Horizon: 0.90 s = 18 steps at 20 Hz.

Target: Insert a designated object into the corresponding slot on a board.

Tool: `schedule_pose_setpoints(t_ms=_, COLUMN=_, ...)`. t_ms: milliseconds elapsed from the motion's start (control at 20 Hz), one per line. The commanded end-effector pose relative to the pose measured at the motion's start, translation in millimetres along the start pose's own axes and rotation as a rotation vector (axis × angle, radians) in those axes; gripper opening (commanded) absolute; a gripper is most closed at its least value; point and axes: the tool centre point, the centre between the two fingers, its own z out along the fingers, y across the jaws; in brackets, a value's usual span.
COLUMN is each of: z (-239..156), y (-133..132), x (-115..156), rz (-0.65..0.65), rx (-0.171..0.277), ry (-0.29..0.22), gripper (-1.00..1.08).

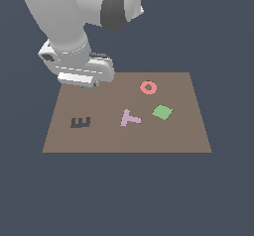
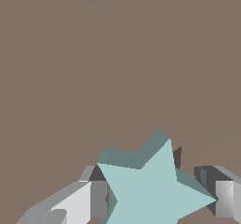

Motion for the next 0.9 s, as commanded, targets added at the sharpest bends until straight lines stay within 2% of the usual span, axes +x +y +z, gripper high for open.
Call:
schedule_pose_setpoints(t_ms=0, z=-0.4, y=4.2, x=-3.4, rz=0.074, rx=0.000, ry=0.000, gripper=-1.00)
schedule_pose_setpoints(t_ms=400, z=-0.8, y=11.4, x=-11.6, rz=0.215, rx=0.000, ry=0.000, gripper=-1.00)
schedule_pose_setpoints(t_ms=850, z=0.9, y=12.3, x=-13.4, rz=0.239, rx=0.000, ry=-0.001, gripper=-1.00)
